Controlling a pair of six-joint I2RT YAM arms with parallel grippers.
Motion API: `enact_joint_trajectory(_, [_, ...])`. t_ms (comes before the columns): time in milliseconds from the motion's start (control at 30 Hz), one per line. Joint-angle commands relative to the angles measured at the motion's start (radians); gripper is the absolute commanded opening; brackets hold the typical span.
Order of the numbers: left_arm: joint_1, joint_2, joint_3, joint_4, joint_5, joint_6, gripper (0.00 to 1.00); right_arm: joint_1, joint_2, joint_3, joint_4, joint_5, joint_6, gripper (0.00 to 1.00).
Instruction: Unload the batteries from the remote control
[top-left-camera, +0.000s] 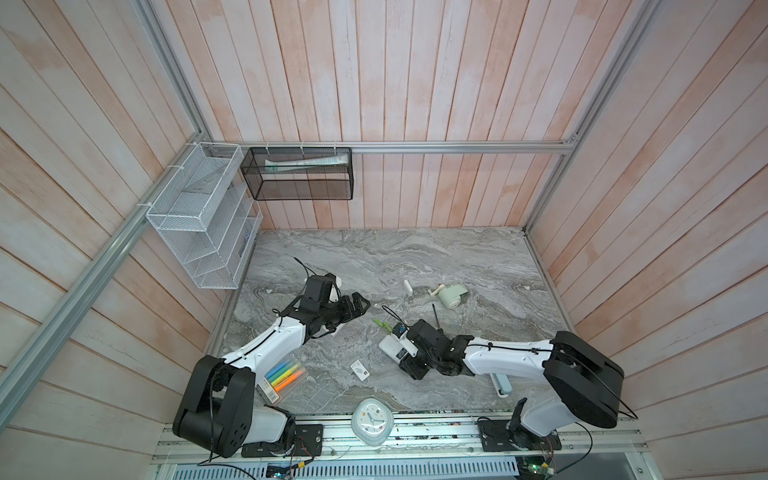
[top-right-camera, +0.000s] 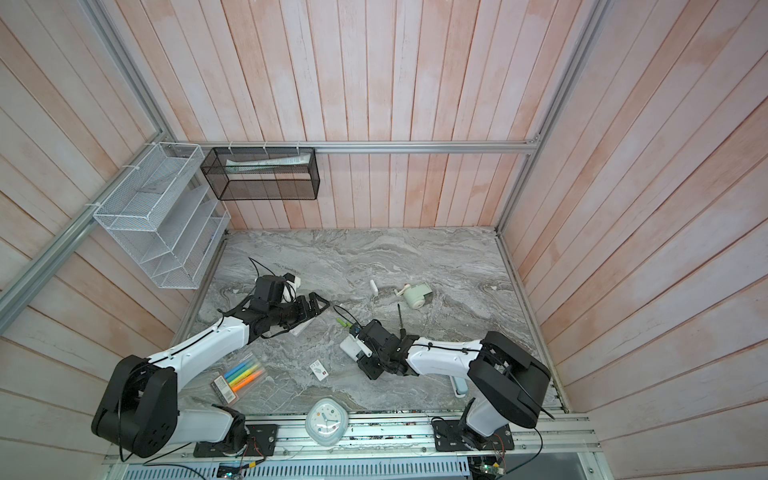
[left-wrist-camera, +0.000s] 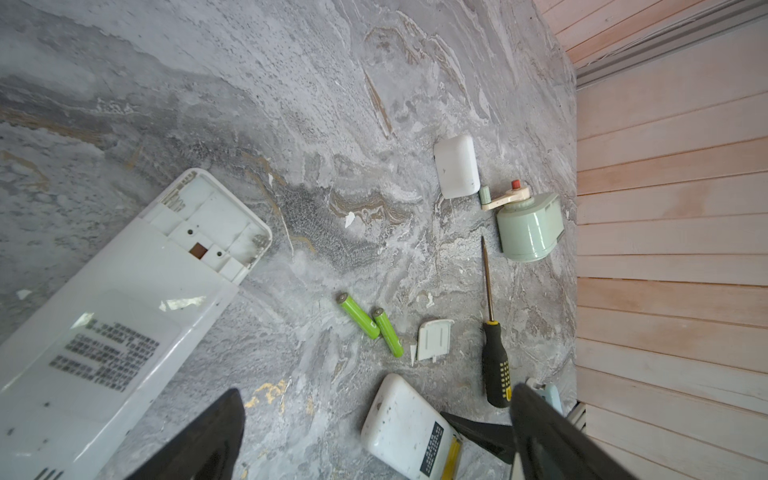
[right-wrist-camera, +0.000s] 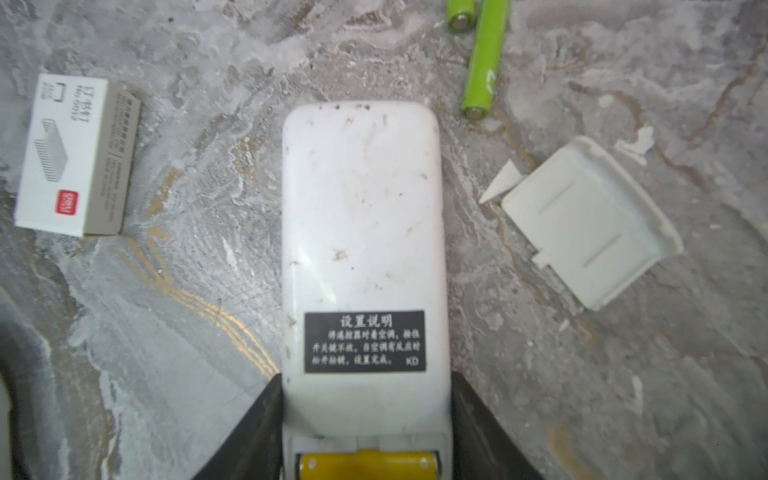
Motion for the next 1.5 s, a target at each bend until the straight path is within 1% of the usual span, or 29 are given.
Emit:
enact_joint_trajectory(0, [0.007, -0.006, 0.027, 0.019, 0.018, 0.017, 1.00, 0.006, -0.006, 0.029, -0.093, 0.064, 0.106, 0.36])
enact_joint_trajectory(133, [0.007, -0.003, 0.024, 0.023, 0.025, 0.015, 1.00, 0.006, 0.015, 0.049, -0.140, 0.102, 0.182, 0.36])
enact_joint_trajectory(233, [0.007, -0.003, 0.021, 0.028, 0.029, 0.014, 1.00, 0.012, 0.039, 0.073, -0.167, 0.135, 0.244, 0.38])
enact_joint_trajectory(500, [0.007, -0.005, 0.016, 0.032, 0.036, 0.010, 1.00, 0.034, 0.078, 0.113, -0.141, 0.057, 0.321, 0.57])
enact_joint_trajectory(767, [0.007, -0.012, 0.015, 0.030, 0.033, 0.014, 1.00, 0.040, 0.027, 0.093, -0.150, 0.014, 0.348, 0.74])
enact_joint_trajectory(967, [0.007, -0.012, 0.015, 0.030, 0.035, 0.014, 1.00, 0.040, 0.000, 0.078, -0.172, -0.029, 0.369, 0.75])
enact_joint_trajectory(1267, [0.007, -0.019, 0.021, 0.029, 0.036, 0.015, 1.00, 0.051, -0.020, 0.051, -0.093, -0.146, 0.383, 0.74])
enact_joint_trajectory(1400, [0.007, -0.019, 0.022, 0.034, 0.039, 0.015, 1.00, 0.053, -0.005, 0.069, -0.066, -0.166, 0.377, 0.72])
enact_joint_trajectory(1467, [0.007, -0.020, 0.021, 0.033, 0.039, 0.015, 1.00, 0.053, 0.003, 0.081, -0.067, -0.153, 0.382, 0.72])
